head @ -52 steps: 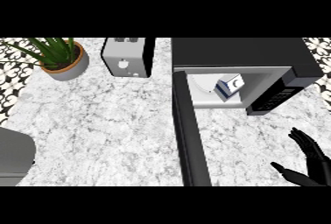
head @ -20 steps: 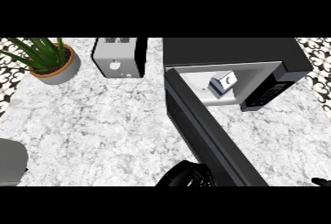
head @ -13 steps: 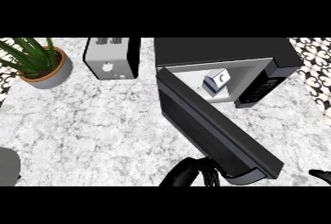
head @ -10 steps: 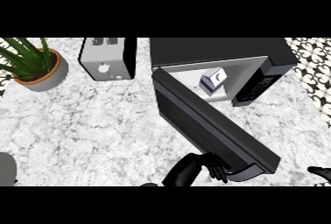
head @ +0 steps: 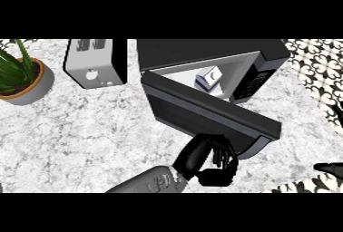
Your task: Pick up the milk, place it into the microwave and close the microwave
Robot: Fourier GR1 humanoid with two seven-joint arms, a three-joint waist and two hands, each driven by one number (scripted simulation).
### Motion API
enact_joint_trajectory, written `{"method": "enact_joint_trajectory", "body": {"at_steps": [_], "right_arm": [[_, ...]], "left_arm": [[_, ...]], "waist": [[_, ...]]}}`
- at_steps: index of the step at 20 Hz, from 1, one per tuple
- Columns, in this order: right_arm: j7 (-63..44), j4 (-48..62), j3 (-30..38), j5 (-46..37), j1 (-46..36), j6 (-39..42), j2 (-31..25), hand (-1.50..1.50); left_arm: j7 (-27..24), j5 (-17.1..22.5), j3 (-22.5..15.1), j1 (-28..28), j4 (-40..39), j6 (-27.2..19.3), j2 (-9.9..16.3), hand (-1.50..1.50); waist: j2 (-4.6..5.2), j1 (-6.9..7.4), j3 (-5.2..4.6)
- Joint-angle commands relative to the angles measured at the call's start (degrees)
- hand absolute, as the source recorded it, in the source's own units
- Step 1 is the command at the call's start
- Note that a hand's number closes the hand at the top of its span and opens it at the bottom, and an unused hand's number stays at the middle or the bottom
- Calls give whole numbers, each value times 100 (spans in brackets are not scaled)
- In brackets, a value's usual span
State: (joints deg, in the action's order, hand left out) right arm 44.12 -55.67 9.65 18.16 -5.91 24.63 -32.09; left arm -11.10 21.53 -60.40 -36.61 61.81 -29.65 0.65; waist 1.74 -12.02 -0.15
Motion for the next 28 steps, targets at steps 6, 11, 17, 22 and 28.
{"method": "enact_joint_trajectory", "body": {"at_steps": [6, 11, 17, 22, 28], "right_arm": [[-91, -457, -184, 205, -327, 537, -239, -150], [-245, -563, -245, 409, -474, 615, -208, -150], [-479, -804, -301, 665, -796, 763, -287, -150], [-635, -929, -343, 860, -887, 906, -337, -150], [-898, -1139, -499, 1108, -1050, 1255, -426, -150]], "left_arm": [[-155, 392, 365, -1108, -373, -453, -63, 150], [-95, 680, 583, -1620, -639, -485, -64, 150], [-117, 935, 764, -2113, -991, -532, -64, 150], [-77, 1149, 913, -2448, -1257, -596, -61, 150], [-136, 1311, 1033, -2775, -1564, -627, -60, 150]], "waist": [[100, -472, 9], [219, -655, 45], [306, -788, 51], [355, -984, 63], [428, -1135, 76]]}}
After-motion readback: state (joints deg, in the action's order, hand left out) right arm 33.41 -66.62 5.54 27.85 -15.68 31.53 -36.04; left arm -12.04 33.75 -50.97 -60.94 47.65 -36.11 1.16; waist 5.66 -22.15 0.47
